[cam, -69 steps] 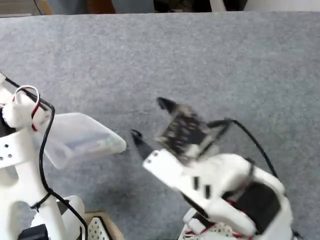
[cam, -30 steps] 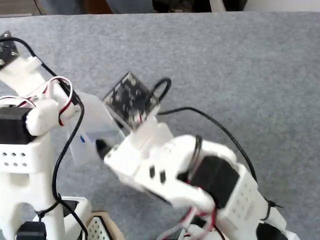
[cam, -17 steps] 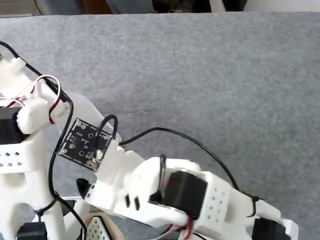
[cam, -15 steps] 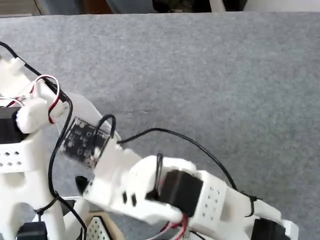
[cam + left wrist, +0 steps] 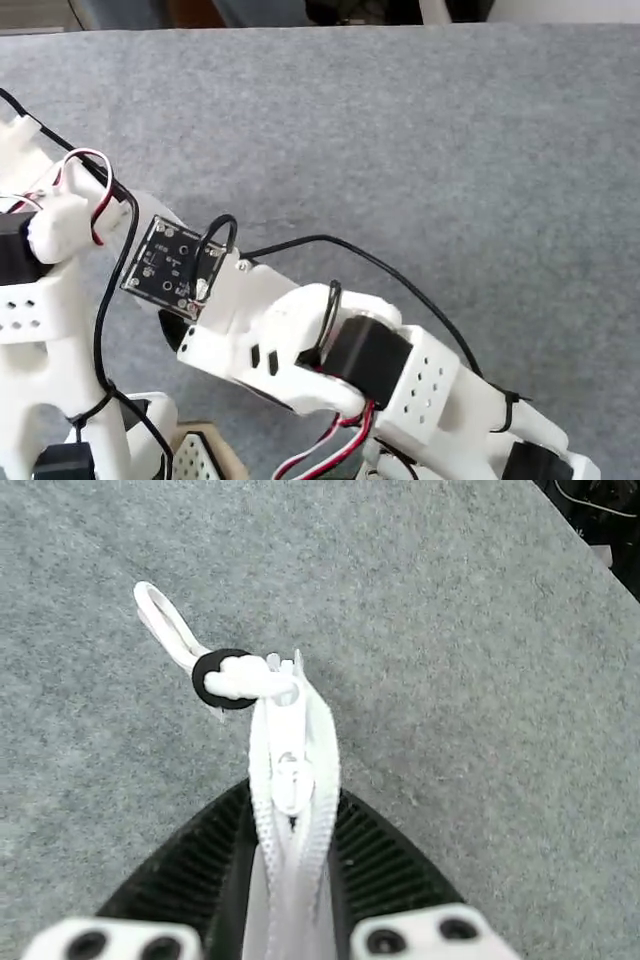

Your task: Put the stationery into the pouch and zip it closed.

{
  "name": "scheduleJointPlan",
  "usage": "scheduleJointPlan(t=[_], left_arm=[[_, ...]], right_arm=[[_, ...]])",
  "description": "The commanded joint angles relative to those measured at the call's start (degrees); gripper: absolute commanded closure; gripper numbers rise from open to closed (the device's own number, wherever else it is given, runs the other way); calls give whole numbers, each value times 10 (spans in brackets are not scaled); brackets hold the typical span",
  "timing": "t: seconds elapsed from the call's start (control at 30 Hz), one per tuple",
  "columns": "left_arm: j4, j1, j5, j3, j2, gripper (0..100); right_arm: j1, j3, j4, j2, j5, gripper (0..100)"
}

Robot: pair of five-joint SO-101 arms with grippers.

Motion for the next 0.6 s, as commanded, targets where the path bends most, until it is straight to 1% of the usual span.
scheduleJointPlan(t=[0.0,0.13,0.27,0.33,0.4,0.57], left_arm=[[6,-2,5,-3,-11,971],[5,-2,5,5,-11,971],[5,-2,5,6,-11,971],[5,-14,5,6,-11,971],[5,-20,5,6,-11,971],[5,-21,5,2,-11,971]], right_arm=[[5,-73,16,-18,-14,773],[-27,-149,46,-8,-18,773],[-31,-189,48,10,-18,773],[-32,-202,47,15,-21,773],[-32,-204,47,16,-51,773],[-31,-172,35,29,-156,773]])
